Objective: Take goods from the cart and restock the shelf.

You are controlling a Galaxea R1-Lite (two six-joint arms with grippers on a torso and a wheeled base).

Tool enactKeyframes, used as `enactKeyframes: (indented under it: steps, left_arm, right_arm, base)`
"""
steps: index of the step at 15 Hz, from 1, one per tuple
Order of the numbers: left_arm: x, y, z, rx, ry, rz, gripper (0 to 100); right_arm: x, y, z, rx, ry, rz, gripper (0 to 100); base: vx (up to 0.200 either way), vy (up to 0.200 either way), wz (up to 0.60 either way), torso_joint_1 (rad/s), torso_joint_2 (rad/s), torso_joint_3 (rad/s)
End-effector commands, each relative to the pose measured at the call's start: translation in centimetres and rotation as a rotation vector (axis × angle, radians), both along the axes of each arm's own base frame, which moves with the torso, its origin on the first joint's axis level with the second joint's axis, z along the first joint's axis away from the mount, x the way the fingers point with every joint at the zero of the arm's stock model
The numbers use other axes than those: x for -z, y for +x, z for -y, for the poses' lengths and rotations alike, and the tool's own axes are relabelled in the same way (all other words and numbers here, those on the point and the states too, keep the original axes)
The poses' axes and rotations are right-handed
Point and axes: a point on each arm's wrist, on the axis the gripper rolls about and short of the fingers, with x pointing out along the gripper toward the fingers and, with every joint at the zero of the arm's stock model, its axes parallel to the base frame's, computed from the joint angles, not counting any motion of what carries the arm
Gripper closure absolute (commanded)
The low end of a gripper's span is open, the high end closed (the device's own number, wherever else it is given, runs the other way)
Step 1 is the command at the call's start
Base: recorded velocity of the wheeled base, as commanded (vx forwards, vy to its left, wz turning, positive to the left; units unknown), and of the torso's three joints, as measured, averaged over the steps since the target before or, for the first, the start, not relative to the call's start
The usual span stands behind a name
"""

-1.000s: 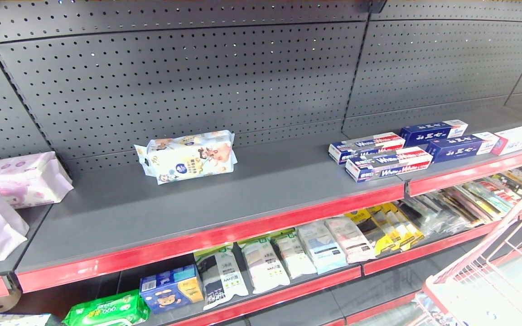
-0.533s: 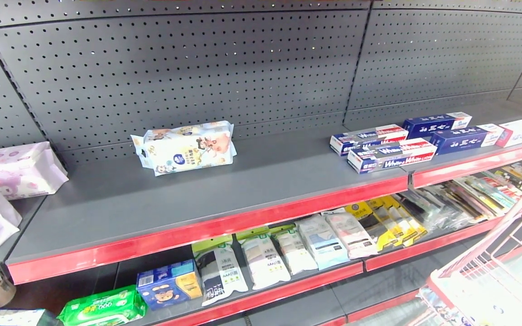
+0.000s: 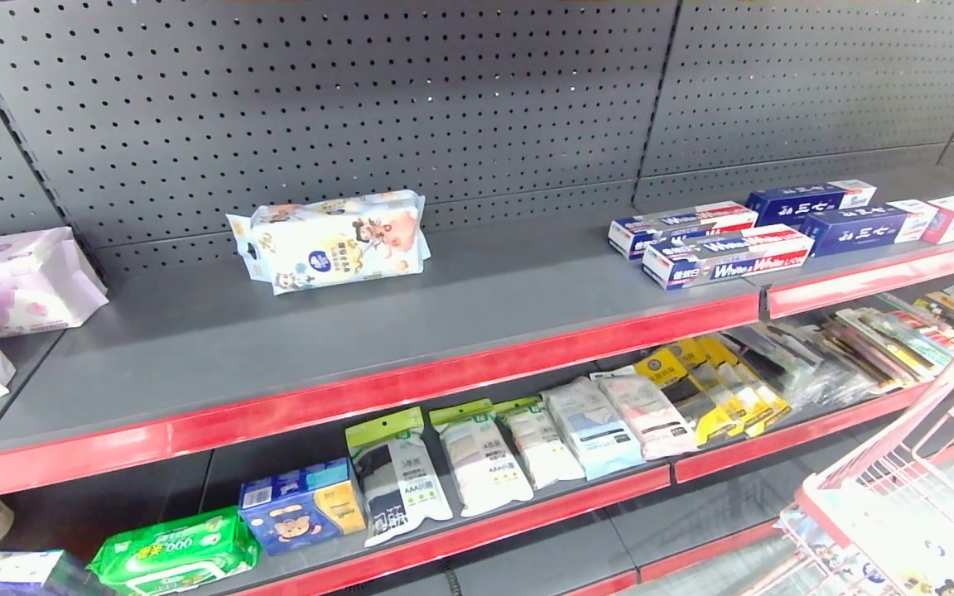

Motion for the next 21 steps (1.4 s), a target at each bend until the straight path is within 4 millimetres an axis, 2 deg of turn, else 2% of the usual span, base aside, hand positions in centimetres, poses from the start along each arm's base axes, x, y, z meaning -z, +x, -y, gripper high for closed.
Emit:
enactKeyframes:
  steps: [1, 4, 7, 10, 13, 16, 18, 21]
  left_arm:
    - [0.0, 0.0, 0.0, -0.001, 0.0, -0.001, 0]
    - [0.0, 0.0, 0.0, -0.001, 0.0, -0.001, 0]
    - [0.0, 0.0, 0.0, -0.001, 0.0, -0.001, 0]
    - [0.0, 0.0, 0.0, -0.001, 0.0, -0.001, 0]
    - [0.0, 0.0, 0.0, -0.001, 0.0, -0.001, 0]
    - [0.0, 0.0, 0.0, -0.001, 0.0, -0.001, 0]
    - [0.0, 0.0, 0.0, -0.001, 0.0, -0.001, 0]
    - [0.0, 0.0, 0.0, -0.001, 0.0, -0.001, 0]
  right_arm:
    - [-0.1, 0.2, 0.4, 0.0, -0.009, 0.006, 0]
    - [0.1, 0.7, 0.9, 0.002, -0.011, 0.022, 0]
    - [-0.1, 1.3, 0.7, -0.038, 0.023, 0.086, 0]
    - [-1.3, 1.8, 1.2, -0.067, -0.003, 0.135, 0]
    - [-2.6, 1.7, 0.5, -0.079, 0.021, 0.136, 0]
    - [-1.9, 2.9, -0.2, -0.135, 0.072, 0.156, 0]
    - [-0.9, 2.8, 0.0, -0.114, 0.089, 0.124, 0]
    - [-0.7, 2.3, 1.1, -0.073, 0.071, 0.111, 0]
  base:
    - [0.0, 0.0, 0.0, -0.212, 0.5, 0.256]
    - [0.0, 0.0, 0.0, -0.219, 0.52, 0.281]
    - [0.0, 0.0, 0.0, -0.072, 0.17, 0.095]
    - [0.0, 0.0, 0.0, -0.009, 0.02, 0.011]
    - [0.0, 0.0, 0.0, 0.0, 0.0, 0.0]
    - [0.0, 0.0, 0.0, 0.0, 0.0, 0.0]
    - [0.0, 0.0, 0.0, 0.0, 0.0, 0.0]
    - [0.0, 0.0, 0.0, 0.0, 0.0, 0.0]
